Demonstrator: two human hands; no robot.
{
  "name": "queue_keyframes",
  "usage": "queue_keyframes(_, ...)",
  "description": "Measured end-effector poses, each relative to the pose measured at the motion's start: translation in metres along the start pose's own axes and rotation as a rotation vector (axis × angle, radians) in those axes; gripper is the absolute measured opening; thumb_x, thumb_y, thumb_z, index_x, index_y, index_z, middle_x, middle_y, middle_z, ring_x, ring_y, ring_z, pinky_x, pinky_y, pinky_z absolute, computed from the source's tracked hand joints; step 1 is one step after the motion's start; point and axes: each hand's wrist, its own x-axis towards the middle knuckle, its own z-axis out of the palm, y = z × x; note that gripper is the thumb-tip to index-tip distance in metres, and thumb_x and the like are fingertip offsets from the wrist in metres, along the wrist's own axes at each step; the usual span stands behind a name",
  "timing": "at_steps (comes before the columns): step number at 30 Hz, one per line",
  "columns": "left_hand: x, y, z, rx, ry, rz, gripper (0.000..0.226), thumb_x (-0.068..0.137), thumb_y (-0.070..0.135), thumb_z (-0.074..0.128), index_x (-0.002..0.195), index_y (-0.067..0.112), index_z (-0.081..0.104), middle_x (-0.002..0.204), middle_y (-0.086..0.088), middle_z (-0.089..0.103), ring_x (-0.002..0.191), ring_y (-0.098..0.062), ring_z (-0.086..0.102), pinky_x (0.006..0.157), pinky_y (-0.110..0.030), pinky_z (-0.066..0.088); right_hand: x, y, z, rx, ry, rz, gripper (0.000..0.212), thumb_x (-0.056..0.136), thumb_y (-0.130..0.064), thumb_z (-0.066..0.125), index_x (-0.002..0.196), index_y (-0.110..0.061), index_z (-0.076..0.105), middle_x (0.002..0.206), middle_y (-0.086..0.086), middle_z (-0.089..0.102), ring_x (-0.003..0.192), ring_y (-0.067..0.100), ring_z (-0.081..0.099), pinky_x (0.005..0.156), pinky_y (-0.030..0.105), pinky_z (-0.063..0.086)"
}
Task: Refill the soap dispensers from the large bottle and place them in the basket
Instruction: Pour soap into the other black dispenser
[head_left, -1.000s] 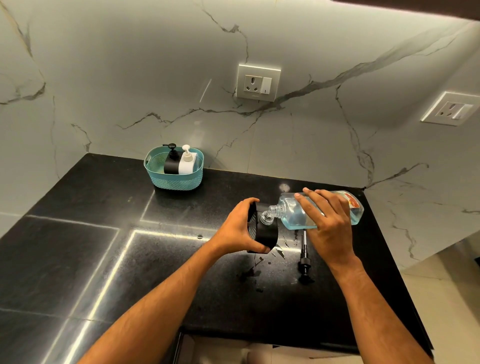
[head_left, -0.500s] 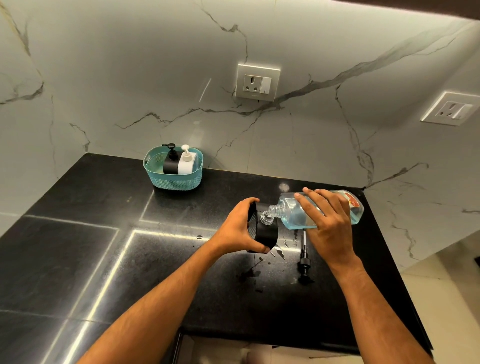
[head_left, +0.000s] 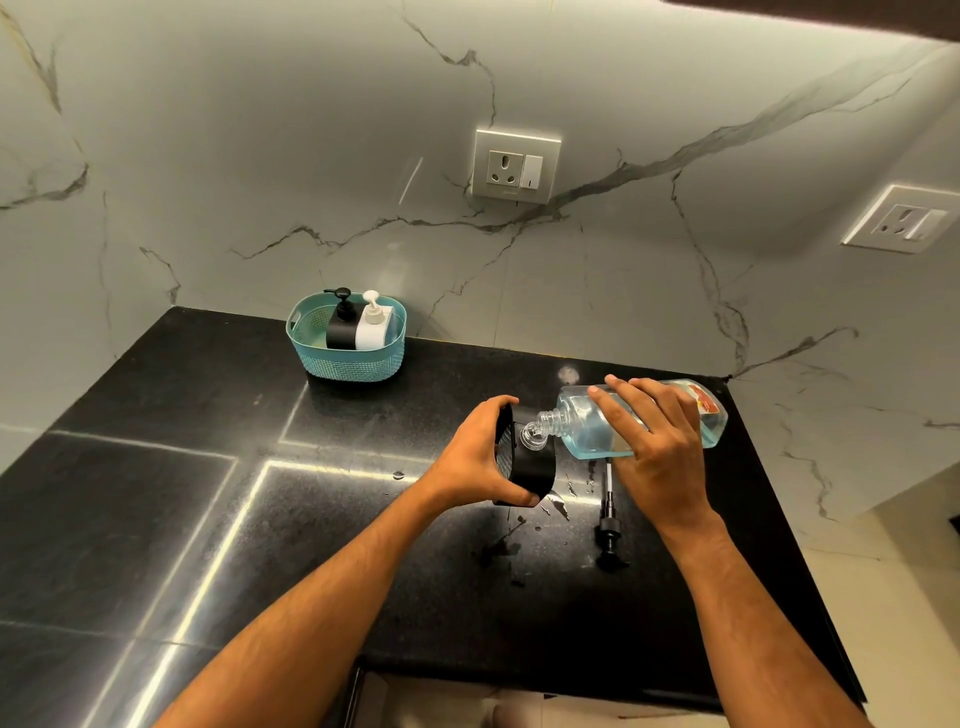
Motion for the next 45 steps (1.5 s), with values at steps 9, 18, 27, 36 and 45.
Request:
queue_keyframes(9,0.001,0.0,0.0,-0.001,0.005,0.009,0.12,0.053,0.034,0.101,0.152,0.025,0.034,0.143,0.01,0.045,0.13,-0.01,0.049,0.103,-0.019,0.045,0.0,0.0,0.001,0.0,0.009,-0.007,0.076,0.068,-0.012,0.093,0.138,-0.013,0.065,0.14,0.012,0.064,0.127,0.036,0.058,0.104,0.053,0.045)
queue_keyframes(18,0.001,0.0,-0.001,-0.008,0.009,0.008,0.119,0.053,0.036,0.101,0.151,0.027,0.034,0.143,0.01,0.046,0.13,-0.01,0.05,0.101,-0.017,0.044,0.001,-0.001,0.004,0.029,-0.006,0.014,0.074,0.069,-0.012,0.091,0.138,-0.012,0.064,0.139,0.011,0.064,0.128,0.035,0.058,0.104,0.054,0.045)
queue_keyframes(27,0.004,0.002,-0.007,-0.04,0.039,0.005,0.118,0.054,0.029,0.102,0.151,0.027,0.035,0.141,0.009,0.048,0.123,0.0,0.052,0.088,0.0,0.044,0.0,-0.008,0.012,0.186,-0.056,0.151,0.082,0.067,-0.016,0.094,0.139,-0.007,0.058,0.13,0.011,0.067,0.121,0.027,0.061,0.101,0.045,0.05)
queue_keyframes(36,0.007,-0.001,-0.005,-0.048,0.044,0.006,0.117,0.052,0.031,0.103,0.149,0.03,0.036,0.139,0.013,0.051,0.127,0.003,0.052,0.094,-0.007,0.047,0.009,-0.011,0.012,0.536,-0.1,0.442,0.084,0.065,-0.027,0.097,0.137,-0.011,0.056,0.125,0.004,0.067,0.116,0.016,0.064,0.097,0.03,0.057)
queue_keyframes(45,0.015,-0.008,-0.006,-0.068,0.034,-0.001,0.116,0.052,0.033,0.101,0.148,0.032,0.036,0.14,0.012,0.05,0.127,0.002,0.052,0.094,-0.005,0.047,0.021,0.002,0.024,0.83,-0.13,0.693,0.082,0.059,-0.019,0.1,0.131,-0.022,0.061,0.119,-0.013,0.07,0.113,0.003,0.066,0.096,0.028,0.058)
